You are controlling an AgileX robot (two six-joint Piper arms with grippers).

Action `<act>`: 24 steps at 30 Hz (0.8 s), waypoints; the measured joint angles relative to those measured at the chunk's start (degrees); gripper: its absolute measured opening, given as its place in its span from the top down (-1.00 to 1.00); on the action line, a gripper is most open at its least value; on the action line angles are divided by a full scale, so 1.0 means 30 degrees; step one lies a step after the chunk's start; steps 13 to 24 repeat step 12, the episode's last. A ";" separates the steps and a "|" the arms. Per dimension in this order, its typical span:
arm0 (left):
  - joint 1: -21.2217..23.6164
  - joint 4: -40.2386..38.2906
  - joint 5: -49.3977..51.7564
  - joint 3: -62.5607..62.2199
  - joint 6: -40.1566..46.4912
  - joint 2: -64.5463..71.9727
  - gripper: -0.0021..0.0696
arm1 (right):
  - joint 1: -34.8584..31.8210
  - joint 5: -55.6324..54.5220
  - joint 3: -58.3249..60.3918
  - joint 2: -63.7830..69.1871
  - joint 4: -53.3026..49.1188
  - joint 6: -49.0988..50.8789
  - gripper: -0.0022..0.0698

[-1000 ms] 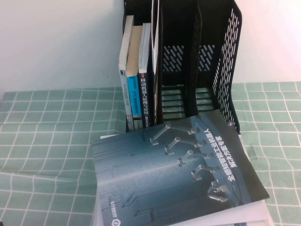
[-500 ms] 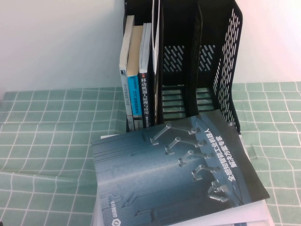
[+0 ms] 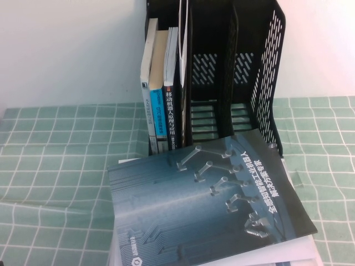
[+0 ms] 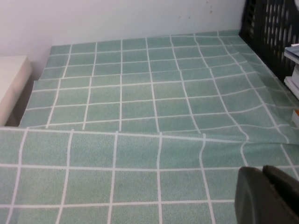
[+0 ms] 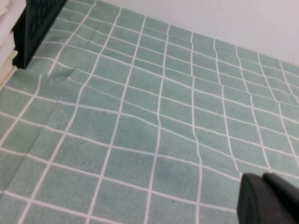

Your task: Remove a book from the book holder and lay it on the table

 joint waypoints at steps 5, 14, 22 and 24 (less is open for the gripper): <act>0.0000 0.0000 0.0000 0.0000 0.0000 0.0000 0.95 | 0.0000 0.0035 0.0000 0.0000 0.0000 0.0585 0.93; 0.0000 0.0000 0.0000 0.0000 0.0000 0.0000 0.95 | 0.0000 0.0062 0.0000 0.0000 -0.0034 0.0833 0.93; 0.0000 0.0000 0.0000 0.0000 0.0000 0.0000 0.95 | 0.0000 0.0062 0.0000 0.0000 -0.0034 0.0833 0.93; 0.0000 0.0000 0.0000 0.0000 0.0000 0.0000 0.95 | 0.0000 0.0062 0.0000 0.0000 -0.0034 0.0833 0.93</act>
